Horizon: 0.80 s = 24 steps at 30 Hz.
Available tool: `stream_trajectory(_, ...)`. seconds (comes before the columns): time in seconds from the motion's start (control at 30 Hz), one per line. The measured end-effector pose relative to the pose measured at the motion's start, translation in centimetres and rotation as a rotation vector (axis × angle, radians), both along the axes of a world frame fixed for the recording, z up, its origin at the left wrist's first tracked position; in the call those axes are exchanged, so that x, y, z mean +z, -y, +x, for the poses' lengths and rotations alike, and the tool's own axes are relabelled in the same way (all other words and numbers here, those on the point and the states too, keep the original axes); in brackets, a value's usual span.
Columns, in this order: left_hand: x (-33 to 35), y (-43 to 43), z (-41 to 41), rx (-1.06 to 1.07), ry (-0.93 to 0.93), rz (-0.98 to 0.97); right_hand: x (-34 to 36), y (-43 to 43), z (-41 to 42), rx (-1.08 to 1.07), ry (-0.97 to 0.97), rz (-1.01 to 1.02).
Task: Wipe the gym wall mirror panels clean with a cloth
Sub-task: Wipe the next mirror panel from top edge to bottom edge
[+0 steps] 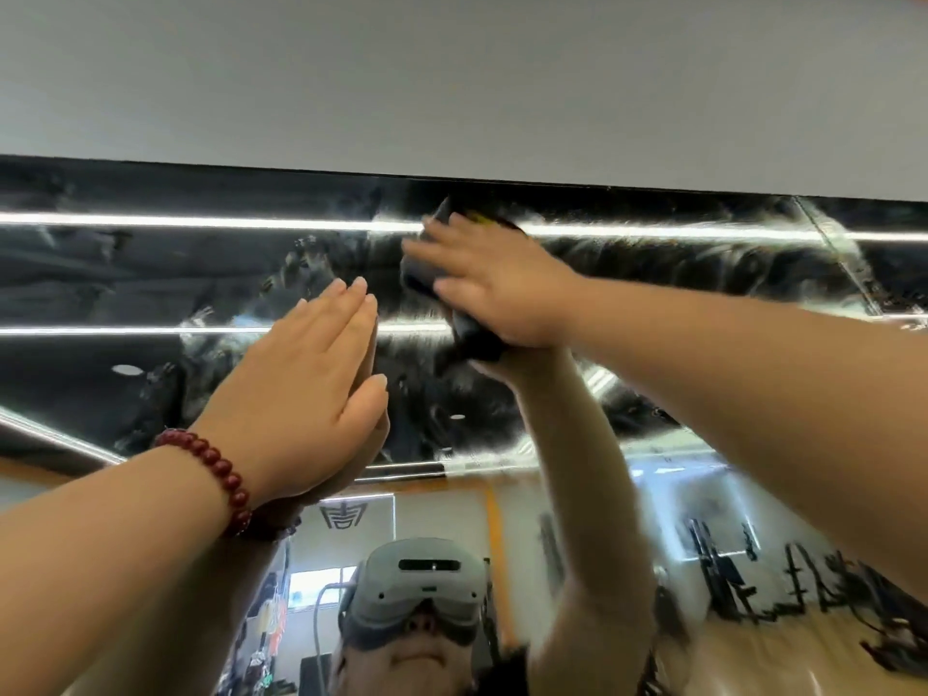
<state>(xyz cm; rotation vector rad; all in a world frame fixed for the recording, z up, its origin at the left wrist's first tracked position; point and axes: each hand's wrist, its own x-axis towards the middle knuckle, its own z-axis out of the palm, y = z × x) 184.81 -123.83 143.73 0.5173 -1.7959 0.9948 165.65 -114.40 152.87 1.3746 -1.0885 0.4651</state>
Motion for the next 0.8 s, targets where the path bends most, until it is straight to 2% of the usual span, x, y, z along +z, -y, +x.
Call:
stream_trajectory(0.13, -0.9, -0.1, 0.0, -0.032, 0.013, 0.027, -10.2, -0.6, -1.9, 0.037, -0.320, 0.184)
stream_trajectory(0.2, -1.3, -0.5, -0.3, -0.024, 0.021, 0.035, -10.1, -1.5, -3.2, 0.006, -0.388, 0.272)
stream_trajectory(0.27, -1.5, -1.0, -0.7, -0.011, 0.025, 0.040, -6.2, -2.3, -4.1, 0.002, -0.256, 0.166)
stream_trajectory(0.37, -1.8, -1.6, -1.6, -0.013, 0.028, 0.047, 0.1, -3.8, -6.0, 0.008, 0.286, -0.067)
stream_trajectory(0.4, -1.9, -1.6, -2.0, -0.015, 0.025, 0.046, 0.7, -3.7, -6.2, 0.009, 0.362, -0.093)
stream_trajectory(0.43, -2.0, -1.5, -2.4, -0.011, 0.023, 0.038, 0.4, -3.3, -5.9, -0.009, 0.336, -0.095)
stream_trajectory(0.57, -2.4, -1.3, -3.1, 0.027, 0.001, -0.001, -7.8, -2.2, -5.2, 0.015, -0.103, 0.067)
stream_trajectory(0.67, -2.5, -1.7, -3.1, 0.040, 0.009, -0.002, -11.0, -3.8, -7.3, 0.006, -0.249, 0.225)
stream_trajectory(0.73, -2.5, -2.2, -3.7, 0.027, 0.024, -0.001, -9.2, -4.4, -8.6, 0.017, -0.191, 0.181)
stream_trajectory(0.8, -2.3, -2.8, -4.5, 0.003, 0.030, 0.001, -5.2, -5.0, -9.9, 0.069, 0.061, 0.003)
